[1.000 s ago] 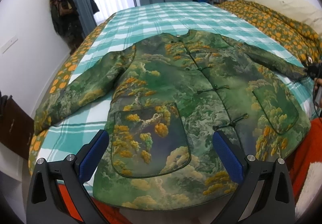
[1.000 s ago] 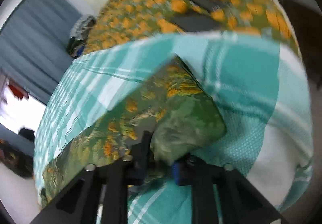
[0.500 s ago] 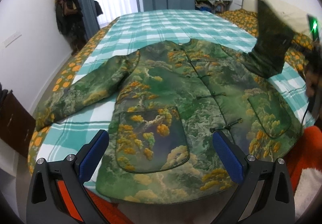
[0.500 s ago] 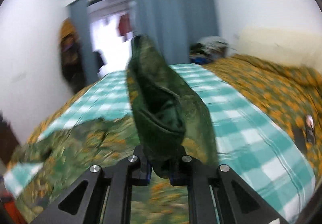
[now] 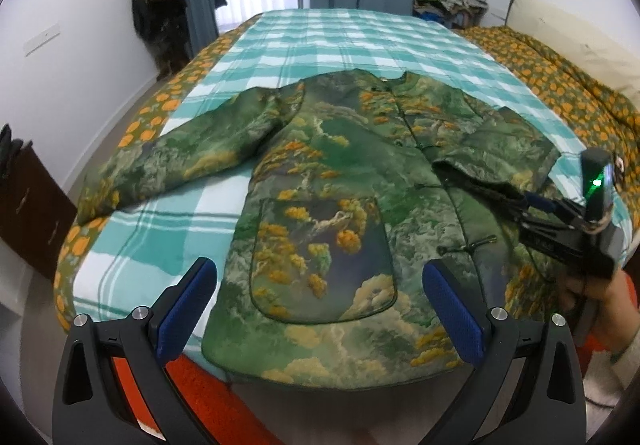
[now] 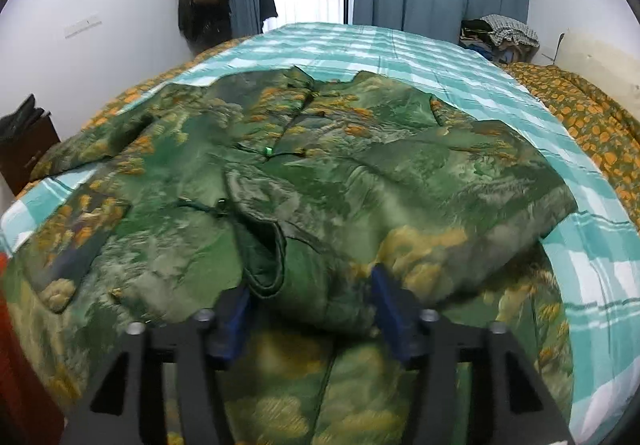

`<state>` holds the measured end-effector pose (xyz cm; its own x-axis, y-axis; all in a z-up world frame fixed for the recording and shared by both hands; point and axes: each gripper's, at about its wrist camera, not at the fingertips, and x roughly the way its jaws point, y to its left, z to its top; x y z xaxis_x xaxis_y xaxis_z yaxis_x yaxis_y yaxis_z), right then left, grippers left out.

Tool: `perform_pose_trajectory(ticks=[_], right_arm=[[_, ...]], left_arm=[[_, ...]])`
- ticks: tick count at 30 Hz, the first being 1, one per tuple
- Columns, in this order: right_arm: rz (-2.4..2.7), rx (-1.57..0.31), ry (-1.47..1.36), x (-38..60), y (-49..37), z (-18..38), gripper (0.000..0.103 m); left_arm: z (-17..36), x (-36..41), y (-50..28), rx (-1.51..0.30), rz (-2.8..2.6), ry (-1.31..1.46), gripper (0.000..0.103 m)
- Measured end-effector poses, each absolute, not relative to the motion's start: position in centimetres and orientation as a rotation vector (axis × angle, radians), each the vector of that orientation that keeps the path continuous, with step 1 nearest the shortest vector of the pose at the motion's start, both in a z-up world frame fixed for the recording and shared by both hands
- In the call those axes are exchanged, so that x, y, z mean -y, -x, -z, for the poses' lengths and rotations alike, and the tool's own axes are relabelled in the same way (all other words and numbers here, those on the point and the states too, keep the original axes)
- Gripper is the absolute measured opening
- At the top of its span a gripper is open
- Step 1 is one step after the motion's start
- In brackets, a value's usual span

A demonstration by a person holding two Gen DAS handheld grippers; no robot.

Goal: Fold large clothes
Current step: 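Grasp the sleeve cuff with the right gripper and fold it across the jacket front, then grasp the jacket front edge with the left gripper and fold it over the body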

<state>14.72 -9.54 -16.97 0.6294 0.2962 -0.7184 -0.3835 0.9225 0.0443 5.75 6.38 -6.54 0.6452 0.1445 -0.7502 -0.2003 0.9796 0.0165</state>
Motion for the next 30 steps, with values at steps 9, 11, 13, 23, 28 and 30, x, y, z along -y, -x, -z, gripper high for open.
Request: perform_pose_trajectory(ticks=[9,11,13,23,28,30], right_arm=[[-0.271,-0.74,-0.01,17.1,-8.2,13.9,0.068],[-0.226,-0.745,-0.02,18.3,-7.3,14.4,0.068],[-0.211,-0.756,-0.063,19.3,-7.5,14.7,0.068],[-0.242,-0.739,-0.058,19.0,-8.1,15.3,0.068],[-0.245,-0.74,-0.056,19.2,-8.3,15.6,0.068],[-0.239,-0.751,-0.074,19.6,-8.7,15.9,0.068]], left_arm=[[5.0,-3.8,-11.6,-0.836,0.104,0.152,0.102],[6.1,-3.0,-14.1,-0.889,0.208,0.258,0.102],[8.7,-1.6,-17.8,-0.971,0.327,0.389,0.101],[17.3,4.5,-28.0,-1.175,0.131,0.29,0.058],[16.6,4.0,-27.7,-1.152,0.098,0.265,0.011],[15.9,4.0,-27.3,-1.132,0.096,0.263,0.007]])
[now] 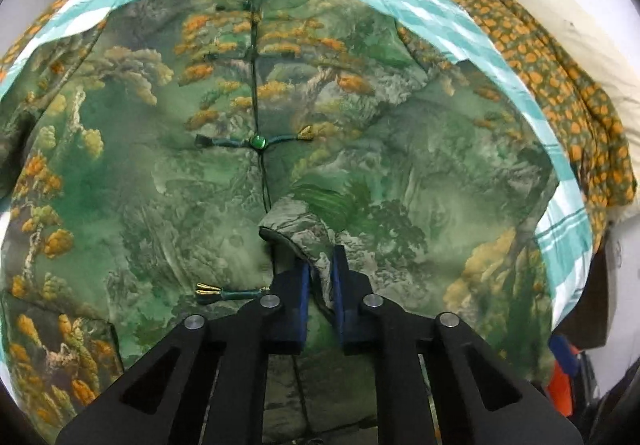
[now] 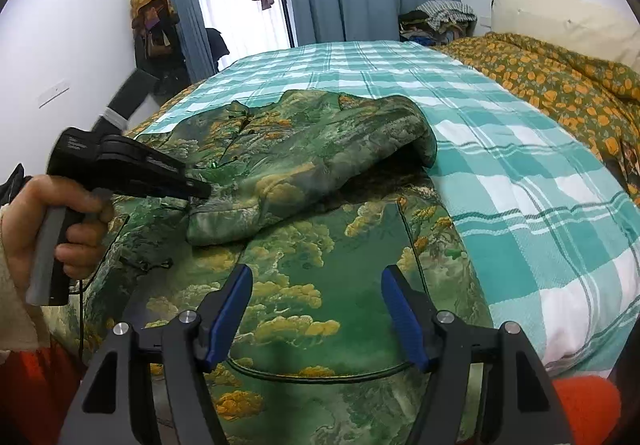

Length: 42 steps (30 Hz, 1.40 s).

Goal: Fold large clothes
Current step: 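Grasp the jacket front edge with the left gripper and fold it over the body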

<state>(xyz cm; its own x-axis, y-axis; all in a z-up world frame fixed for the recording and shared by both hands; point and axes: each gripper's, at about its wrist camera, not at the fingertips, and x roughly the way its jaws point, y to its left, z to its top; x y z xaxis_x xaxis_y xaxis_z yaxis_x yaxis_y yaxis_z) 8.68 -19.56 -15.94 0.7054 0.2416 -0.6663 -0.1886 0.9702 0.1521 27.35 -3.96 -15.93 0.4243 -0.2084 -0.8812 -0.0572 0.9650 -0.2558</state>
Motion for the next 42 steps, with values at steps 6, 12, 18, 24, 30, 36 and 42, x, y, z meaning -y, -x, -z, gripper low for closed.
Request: perform_pose_trajectory(ticks=[6,12,18,24,30,36,42], right_arm=[[-0.222,-0.748,-0.113,20.4,-9.1,16.0,0.068],[-0.2,-0.739,-0.134,21.0,-9.3,16.0,0.068],[-0.181,-0.757,-0.186,22.7,-12.5,15.5,0.068],[-0.196,-0.767,-0.147,22.9,-21.9,13.9,0.068],[-0.212,-0.843,-0.089,20.9,-32.7,14.7,0.068],[-0.213,-1.049,0.019,18.7,-36.5,21.9,0.069],[-0.183,-1.095,0.067,17.7,-37.5,20.0,0.069]], left_arm=[[11.7,4.5,-28.5,-1.042,0.128,0.164,0.007],[8.9,0.4,-34.4,-0.949,0.04,0.072,0.007],[12.3,-4.1,-38.5,-0.988,-0.013,0.158,0.007],[15.6,-4.7,-38.0,-1.023,-0.027,0.194,0.008],[18.8,-5.0,-36.7,-1.055,-0.03,0.237,0.01],[19.3,-4.9,-36.3,-1.037,-0.02,0.229,0.012],[20.1,-4.8,-35.8,-1.008,-0.014,0.213,0.013]])
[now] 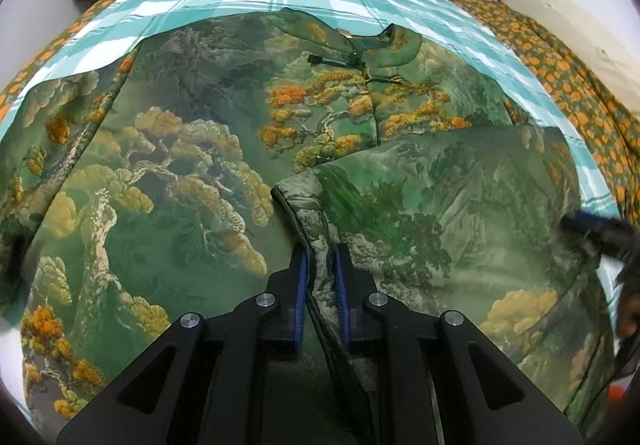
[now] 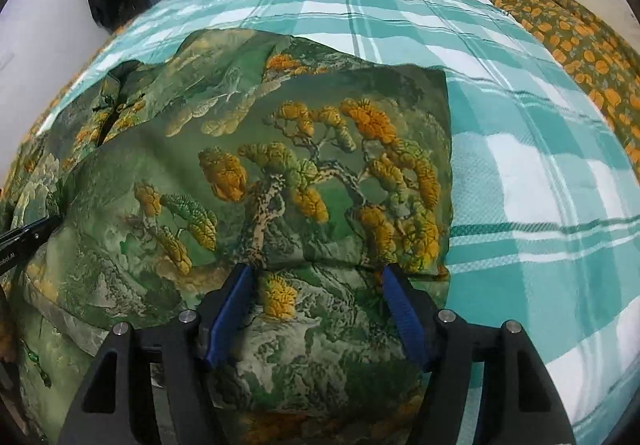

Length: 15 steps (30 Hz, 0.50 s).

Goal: Fold large clothes
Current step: 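Grasp the jacket front edge with the left gripper and fold it over the body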

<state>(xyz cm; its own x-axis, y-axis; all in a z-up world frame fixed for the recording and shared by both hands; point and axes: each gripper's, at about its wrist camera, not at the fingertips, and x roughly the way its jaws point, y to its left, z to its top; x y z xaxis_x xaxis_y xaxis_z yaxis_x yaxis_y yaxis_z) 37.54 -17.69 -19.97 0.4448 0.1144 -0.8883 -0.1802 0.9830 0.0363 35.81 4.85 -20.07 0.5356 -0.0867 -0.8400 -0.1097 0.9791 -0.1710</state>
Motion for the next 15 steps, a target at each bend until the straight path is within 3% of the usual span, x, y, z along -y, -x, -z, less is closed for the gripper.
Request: perform_pose_trajectory(ticks=[6,12,15], right_arm=[[-0.159,-0.938,-0.022,17.2,-40.7,15.7,0.069],[-0.163,-1.088,-0.045,16.5,-44.5,23.0,0.069],[-0.14,-1.076,-0.049,16.1,-44.3,22.9,0.07]], left_arm=[[20.5,-4.5,-35.7,-0.987,-0.022,0.192,0.014],[20.7,-4.2,-35.5,-0.974,-0.027,0.165,0.014],[20.8,-4.1,-35.4,-0.97,-0.028,0.162,0.014]])
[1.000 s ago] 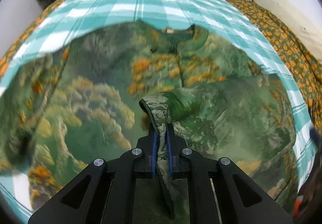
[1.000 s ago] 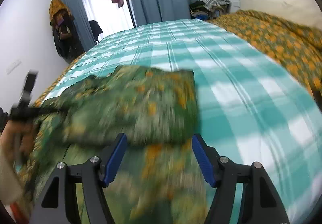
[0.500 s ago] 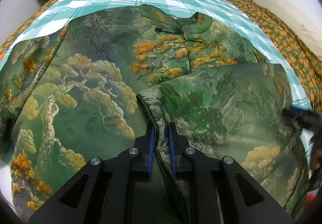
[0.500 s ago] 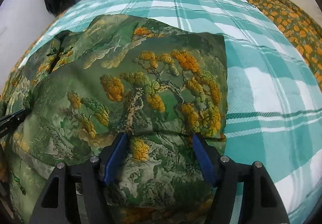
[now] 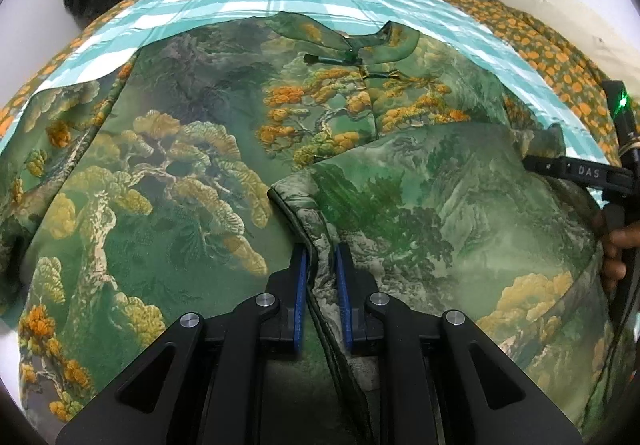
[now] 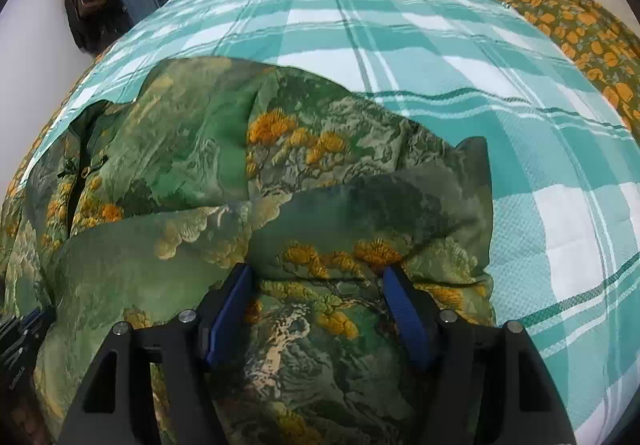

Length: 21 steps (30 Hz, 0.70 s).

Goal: Fold large clothes

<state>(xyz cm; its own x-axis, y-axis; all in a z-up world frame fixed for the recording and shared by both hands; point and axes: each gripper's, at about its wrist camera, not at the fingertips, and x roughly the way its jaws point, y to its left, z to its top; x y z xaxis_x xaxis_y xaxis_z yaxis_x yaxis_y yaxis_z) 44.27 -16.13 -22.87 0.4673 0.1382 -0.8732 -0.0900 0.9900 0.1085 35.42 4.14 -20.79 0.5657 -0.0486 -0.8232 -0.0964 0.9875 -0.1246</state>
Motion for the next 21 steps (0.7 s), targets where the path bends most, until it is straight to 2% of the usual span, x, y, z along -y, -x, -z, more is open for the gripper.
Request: perform_pose_trajectory(ticks=[4,9,16,17,19,20,21], right_arm=[[-0.123,-1.1,-0.031,15.8,-43.0,21.8,0.07],[-0.137,-1.074,0.004,15.8,-37.4,19.9,0.07],[-0.141,-1.056,0.071,14.9,-35.3,21.4,0.071],[-0.139,-1.053,0.078,14.9,-35.4,21.5,0.071],[-0.132,-1.036,0.072,15.1,-35.1,20.8,0.071],[-0.125,-1.022,0.065,15.3,-34.5,20.2,0.071],[-0.12,-1.005,0.058,15.5,-33.7,19.6,0.071]], left_arm=[[20.8,-4.5,-35.5,-0.971,-0.019,0.185,0.015],[20.8,-4.3,-35.5,-0.974,-0.027,0.165,0.015],[20.3,-3.4,-35.7,-0.995,-0.061,0.097,0.016],[19.9,-3.3,-35.6,-1.004,-0.075,0.092,0.02],[18.9,-3.5,-34.9,-1.011,-0.112,0.097,0.042],[18.5,-3.6,-34.4,-1.006,-0.117,0.102,0.062],[17.9,-3.6,-33.5,-0.991,-0.114,0.113,0.077]])
